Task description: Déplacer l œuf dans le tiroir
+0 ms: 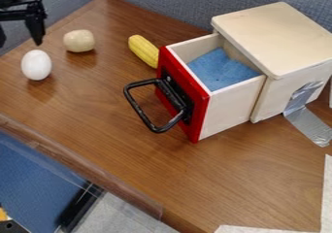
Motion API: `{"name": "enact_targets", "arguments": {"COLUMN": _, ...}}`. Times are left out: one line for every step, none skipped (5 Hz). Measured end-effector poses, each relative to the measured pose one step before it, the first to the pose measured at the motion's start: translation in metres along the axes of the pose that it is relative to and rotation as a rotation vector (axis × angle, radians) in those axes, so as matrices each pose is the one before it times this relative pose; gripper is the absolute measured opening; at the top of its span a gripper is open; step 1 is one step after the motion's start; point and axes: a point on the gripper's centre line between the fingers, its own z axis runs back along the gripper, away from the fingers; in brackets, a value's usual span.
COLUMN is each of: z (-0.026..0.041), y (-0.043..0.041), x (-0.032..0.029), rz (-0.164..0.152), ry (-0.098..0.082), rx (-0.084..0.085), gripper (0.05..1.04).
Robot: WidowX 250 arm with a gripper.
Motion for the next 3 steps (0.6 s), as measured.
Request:
{"name": "enact_targets", "arguments": {"z": -0.0169, "y": -0.00601, "x": 0.01231, "rz": 0.0809, "ry": -0.0238, "rx": -0.0027, "gripper": 1.0}}
{"name": "enact_targets", "arguments": {"z": -0.01005, "y": -0.00299, "x": 0.0132, "rz": 0.0351, "ry": -0.0105, "rx": 0.027, "gripper": 1.0}}
{"name": "enact_targets", "arguments": {"z": -0.01016, "y": 0.00246, "x": 0.00195, "rz": 0.0015, "ry": 0.008, "rx": 0.0481, "gripper": 1.0}}
